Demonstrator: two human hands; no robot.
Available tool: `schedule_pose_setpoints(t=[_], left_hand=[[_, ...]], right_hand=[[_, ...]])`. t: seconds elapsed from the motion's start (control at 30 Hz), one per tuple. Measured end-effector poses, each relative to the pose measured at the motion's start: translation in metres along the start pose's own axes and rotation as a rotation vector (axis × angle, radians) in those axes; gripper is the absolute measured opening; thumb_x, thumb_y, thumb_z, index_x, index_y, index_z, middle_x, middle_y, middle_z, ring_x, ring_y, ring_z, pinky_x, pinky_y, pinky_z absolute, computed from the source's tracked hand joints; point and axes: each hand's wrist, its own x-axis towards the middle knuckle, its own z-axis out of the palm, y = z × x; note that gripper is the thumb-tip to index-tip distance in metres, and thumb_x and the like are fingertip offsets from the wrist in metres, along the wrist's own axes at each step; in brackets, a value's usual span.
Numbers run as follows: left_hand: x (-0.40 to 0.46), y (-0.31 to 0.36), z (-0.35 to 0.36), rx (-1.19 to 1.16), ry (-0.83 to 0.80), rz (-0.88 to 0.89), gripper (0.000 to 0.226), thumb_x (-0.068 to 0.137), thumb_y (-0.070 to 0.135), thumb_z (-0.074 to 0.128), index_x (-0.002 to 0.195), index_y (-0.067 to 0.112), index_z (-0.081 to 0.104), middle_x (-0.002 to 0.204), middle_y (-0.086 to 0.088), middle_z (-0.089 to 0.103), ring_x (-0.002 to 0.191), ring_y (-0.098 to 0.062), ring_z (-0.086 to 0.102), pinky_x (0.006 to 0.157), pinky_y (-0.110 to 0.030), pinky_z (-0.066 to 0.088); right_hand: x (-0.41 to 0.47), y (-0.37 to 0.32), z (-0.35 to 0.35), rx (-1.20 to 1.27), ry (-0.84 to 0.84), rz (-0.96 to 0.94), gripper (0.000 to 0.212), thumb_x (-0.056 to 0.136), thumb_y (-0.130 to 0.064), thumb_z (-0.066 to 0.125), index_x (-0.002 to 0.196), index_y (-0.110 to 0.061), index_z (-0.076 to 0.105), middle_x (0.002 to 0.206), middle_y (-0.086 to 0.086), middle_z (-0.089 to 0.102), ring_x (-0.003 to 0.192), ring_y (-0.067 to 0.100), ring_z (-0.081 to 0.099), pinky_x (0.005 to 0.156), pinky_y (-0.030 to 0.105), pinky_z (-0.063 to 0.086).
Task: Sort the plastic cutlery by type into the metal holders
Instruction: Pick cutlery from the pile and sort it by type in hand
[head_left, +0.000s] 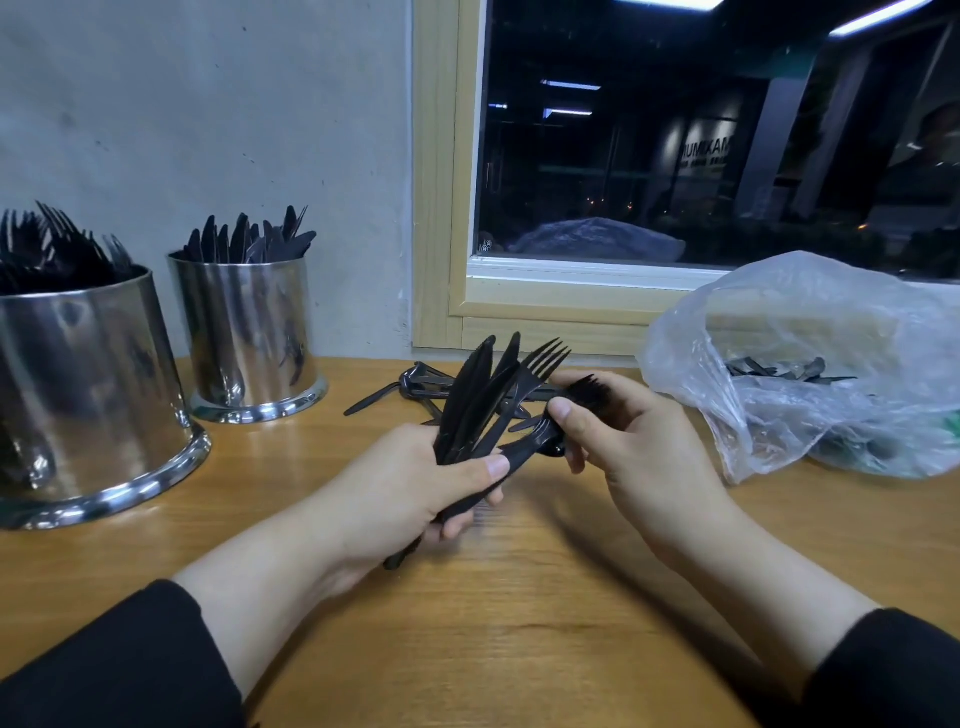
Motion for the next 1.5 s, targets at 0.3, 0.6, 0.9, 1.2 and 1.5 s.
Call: schedule_pose_setpoints(t=[0.3, 0.6, 0.9, 1.2, 1.5], left_hand=[[0.001, -0.002, -0.001, -0.076, -0.028, 0.003, 0.041, 0.099, 0.039, 0.059, 0.095, 0.000, 0.071, 0.064, -0.003, 0.060, 0.051, -0.011, 0.044, 0.049, -0.023, 0.034], [-0.001, -0.002, -0.005, -0.200, -0.230, -0.058, 0.035, 0.096, 0.036, 0.061, 0.104, 0.005, 0.075, 0.083, -0.007, 0.066, 0.052, -0.013, 0.043, 0.047, -0.022, 0.031], [-0.002, -0.001, -0.003, -0.197, -0.224, -0.052, 0.036, 0.096, 0.035, 0.061, 0.104, 0.002, 0.074, 0.081, -0.006, 0.065, 0.050, -0.012, 0.041, 0.047, -0.023, 0.031], [-0.001, 0.003, -0.001, -0.082, -0.030, 0.016, 0.042, 0.101, 0.041, 0.056, 0.080, 0.010, 0.074, 0.053, -0.009, 0.044, 0.048, -0.017, 0.036, 0.053, -0.029, 0.032], [-0.003, 0.005, -0.004, -0.055, -0.080, 0.050, 0.033, 0.102, 0.031, 0.058, 0.084, 0.008, 0.074, 0.072, -0.002, 0.069, 0.052, -0.011, 0.043, 0.053, -0.026, 0.033]], right_hand=[[0.002, -0.002, -0.003, 0.042, 0.033, -0.081, 0.012, 0.089, -0.013, 0.073, 0.101, -0.017, 0.071, 0.062, 0.002, 0.063, 0.058, 0.016, 0.057, 0.063, 0.024, 0.051], [0.001, -0.007, -0.010, 0.075, -0.079, 0.028, 0.053, 0.083, -0.037, 0.070, 0.134, -0.027, 0.060, 0.063, 0.005, 0.055, 0.057, 0.019, 0.050, 0.058, 0.031, 0.043], [0.001, -0.012, -0.008, -0.021, -0.112, -0.049, 0.024, 0.098, -0.025, 0.063, 0.078, -0.012, 0.056, 0.056, 0.010, 0.045, 0.050, 0.020, 0.039, 0.051, 0.029, 0.031], [0.005, -0.005, -0.007, -0.109, -0.015, -0.042, 0.029, 0.100, -0.027, 0.061, 0.081, -0.007, 0.055, 0.050, -0.001, 0.048, 0.047, 0.017, 0.039, 0.052, 0.031, 0.031], [0.005, -0.006, -0.010, -0.103, 0.012, -0.056, 0.015, 0.100, -0.033, 0.058, 0.097, -0.022, 0.068, 0.053, 0.001, 0.048, 0.050, 0.017, 0.041, 0.054, 0.031, 0.033]])
